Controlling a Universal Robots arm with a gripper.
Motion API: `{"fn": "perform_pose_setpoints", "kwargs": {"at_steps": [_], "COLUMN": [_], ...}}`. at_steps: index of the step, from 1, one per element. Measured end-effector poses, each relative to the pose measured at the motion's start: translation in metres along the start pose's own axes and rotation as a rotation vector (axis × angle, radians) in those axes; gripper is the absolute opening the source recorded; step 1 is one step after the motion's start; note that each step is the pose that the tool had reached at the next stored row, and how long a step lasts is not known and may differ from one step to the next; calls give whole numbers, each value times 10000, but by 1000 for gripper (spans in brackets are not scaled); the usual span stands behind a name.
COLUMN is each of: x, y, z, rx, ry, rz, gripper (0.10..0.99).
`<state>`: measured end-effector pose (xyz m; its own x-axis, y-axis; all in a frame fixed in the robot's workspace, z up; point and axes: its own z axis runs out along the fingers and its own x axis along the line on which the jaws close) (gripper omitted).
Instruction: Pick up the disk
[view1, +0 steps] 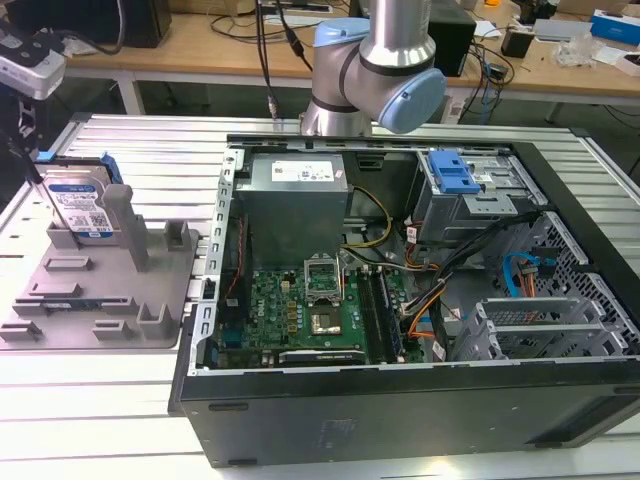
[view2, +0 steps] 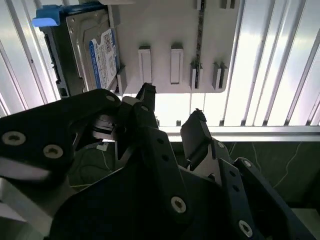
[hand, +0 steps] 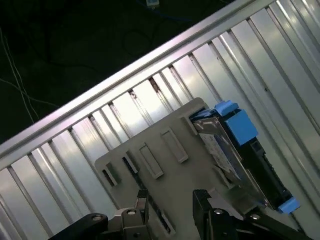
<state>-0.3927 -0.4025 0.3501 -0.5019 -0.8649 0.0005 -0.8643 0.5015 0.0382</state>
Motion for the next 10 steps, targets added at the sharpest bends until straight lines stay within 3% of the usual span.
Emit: {"fn": "perform_pose_setpoints", "kwargs": {"at_steps": [7, 10], "x": [0, 0], "y": [-1, -1], "z": [12, 26], "rx": [0, 30], "ry": [56, 102], "rz": [-1438, -2608], "gripper": [482, 482]}}
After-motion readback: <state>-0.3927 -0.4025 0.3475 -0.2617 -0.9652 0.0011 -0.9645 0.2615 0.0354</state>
